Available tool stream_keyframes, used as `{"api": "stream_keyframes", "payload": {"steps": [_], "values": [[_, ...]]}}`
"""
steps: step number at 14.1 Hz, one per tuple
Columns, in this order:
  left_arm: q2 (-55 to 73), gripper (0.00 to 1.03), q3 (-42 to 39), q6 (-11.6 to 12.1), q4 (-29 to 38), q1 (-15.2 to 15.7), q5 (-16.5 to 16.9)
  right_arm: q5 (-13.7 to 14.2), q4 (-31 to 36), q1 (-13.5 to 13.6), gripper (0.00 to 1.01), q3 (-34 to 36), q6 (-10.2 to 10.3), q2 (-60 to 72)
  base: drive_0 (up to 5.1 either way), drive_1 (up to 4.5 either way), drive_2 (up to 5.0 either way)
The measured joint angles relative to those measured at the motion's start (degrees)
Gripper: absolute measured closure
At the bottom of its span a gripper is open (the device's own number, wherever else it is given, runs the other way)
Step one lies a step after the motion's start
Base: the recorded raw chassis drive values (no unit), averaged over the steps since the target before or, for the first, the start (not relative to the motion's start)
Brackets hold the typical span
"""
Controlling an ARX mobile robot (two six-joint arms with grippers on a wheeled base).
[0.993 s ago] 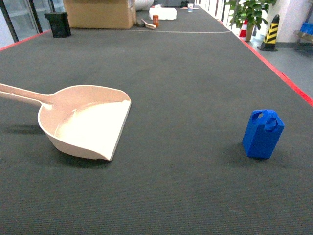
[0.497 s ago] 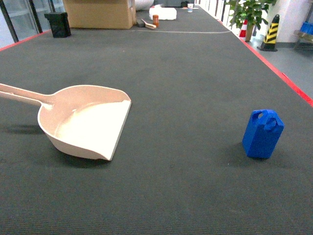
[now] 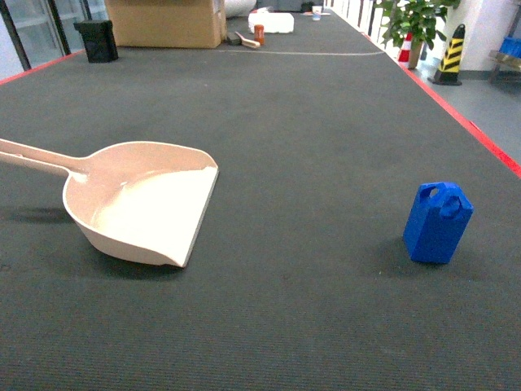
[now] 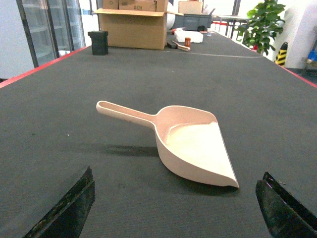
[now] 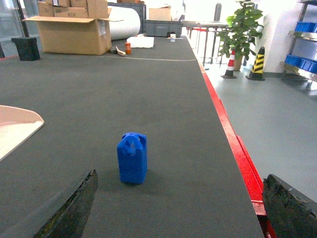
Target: Place part in tray to right shelf
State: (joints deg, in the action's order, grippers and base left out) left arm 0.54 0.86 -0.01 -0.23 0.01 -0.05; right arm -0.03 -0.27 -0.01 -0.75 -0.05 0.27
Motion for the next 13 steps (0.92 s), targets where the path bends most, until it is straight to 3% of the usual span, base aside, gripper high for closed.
{"api": "stream_keyframes", "payload": {"steps": [9, 10, 11, 12, 13], "values": [[0.1, 0.05, 0.0, -0.2, -0.4, -0.2, -0.5, 0.0, 0.0, 0.0, 0.03, 0.0, 0.0, 0.0, 0.0, 0.00, 0.0], [4.3, 0.05, 1.9, -3.4, -5.1, -4.7, -10.2, 0.0, 0.0, 0.0, 0.03, 0.0, 0.0, 0.0, 0.0, 0.00, 0.0], [10.9, 0.05, 2.6, -7.6, -2.7, -5.2, -14.8, 0.0, 0.0, 0.0, 0.03, 0.0, 0.0, 0.0, 0.0, 0.00, 0.0], [16.6, 0.05, 2.6, -13.2, 2.6, -3.8, -15.6, 0.0, 0.0, 0.0, 0.03, 0.0, 0.0, 0.0, 0.0, 0.00, 0.0], [23.0, 0.05, 3.1, -17.4, 9.5, -3.8, -13.9, 0.0, 0.0, 0.0, 0.03, 0.0, 0.0, 0.0, 0.0, 0.00, 0.0]]}}
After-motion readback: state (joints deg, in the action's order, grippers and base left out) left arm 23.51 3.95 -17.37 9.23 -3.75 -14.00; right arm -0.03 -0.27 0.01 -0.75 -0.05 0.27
